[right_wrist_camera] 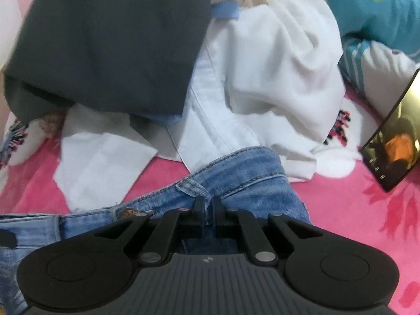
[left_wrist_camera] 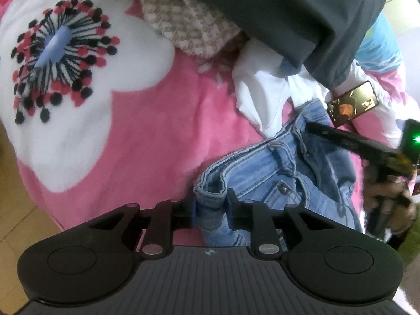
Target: Fold clothes
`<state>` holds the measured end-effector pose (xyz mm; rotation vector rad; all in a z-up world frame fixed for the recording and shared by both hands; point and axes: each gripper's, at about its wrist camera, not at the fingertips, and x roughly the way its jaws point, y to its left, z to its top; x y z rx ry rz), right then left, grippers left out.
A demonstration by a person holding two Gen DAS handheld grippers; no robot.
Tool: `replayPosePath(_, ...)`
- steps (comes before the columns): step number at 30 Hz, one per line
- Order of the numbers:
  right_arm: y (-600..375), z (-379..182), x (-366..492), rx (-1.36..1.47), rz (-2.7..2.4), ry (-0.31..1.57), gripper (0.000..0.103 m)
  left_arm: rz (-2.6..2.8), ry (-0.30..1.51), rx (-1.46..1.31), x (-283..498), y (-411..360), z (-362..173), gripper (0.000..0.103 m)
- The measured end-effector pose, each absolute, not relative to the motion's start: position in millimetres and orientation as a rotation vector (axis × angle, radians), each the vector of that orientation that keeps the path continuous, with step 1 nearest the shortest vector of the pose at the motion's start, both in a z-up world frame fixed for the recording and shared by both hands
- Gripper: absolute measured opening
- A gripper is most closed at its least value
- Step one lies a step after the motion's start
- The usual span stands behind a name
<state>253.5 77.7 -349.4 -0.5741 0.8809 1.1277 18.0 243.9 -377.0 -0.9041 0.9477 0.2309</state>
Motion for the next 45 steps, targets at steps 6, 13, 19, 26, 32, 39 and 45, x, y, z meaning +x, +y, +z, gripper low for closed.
replayPosePath(6, 40.7, -311.3, 298.0, -0.388, 1.111, 0.865, 0.063, 0.227, 0.960, -0.929, 17.0, 246.8, -381.4, 0.029)
replayPosePath(13, 61.0, -389.2, 383.8, -0.185, 1.078, 1.338, 0.078, 0.210, 0.937, -0.905, 16.0, 243.5, -380.7, 0.023)
replayPosePath(19, 51.0, -360.9, 378.9, -0.162, 1.136, 1.336, 0.010, 0.216, 0.841, -0.882, 7.7, 234.3, -356.4, 0.012)
replayPosePath(26, 38.7, -265.6, 339.5, -0.111, 1.279, 1.004, 0.009, 0.244, 0.715, -0.845, -12.2, 243.0, -308.0, 0.012)
replayPosePath(32, 89.8, -325.6, 346.5, -0.214, 1.308, 1.015, 0.009, 0.279, 0.820, -0.814, -1.5, 263.8, -355.4, 0.013)
replayPosePath(39, 115.4, -379.0, 343.5, -0.317, 1.216, 1.039, 0.022, 0.268, 0.907, -0.797, 15.0, 271.0, -368.5, 0.027)
replayPosePath(45, 53.9, -317.0, 352.0, -0.315, 1.052, 0.967, 0.048, 0.324, 0.942, -0.804, 4.8, 276.3, -341.0, 0.037)
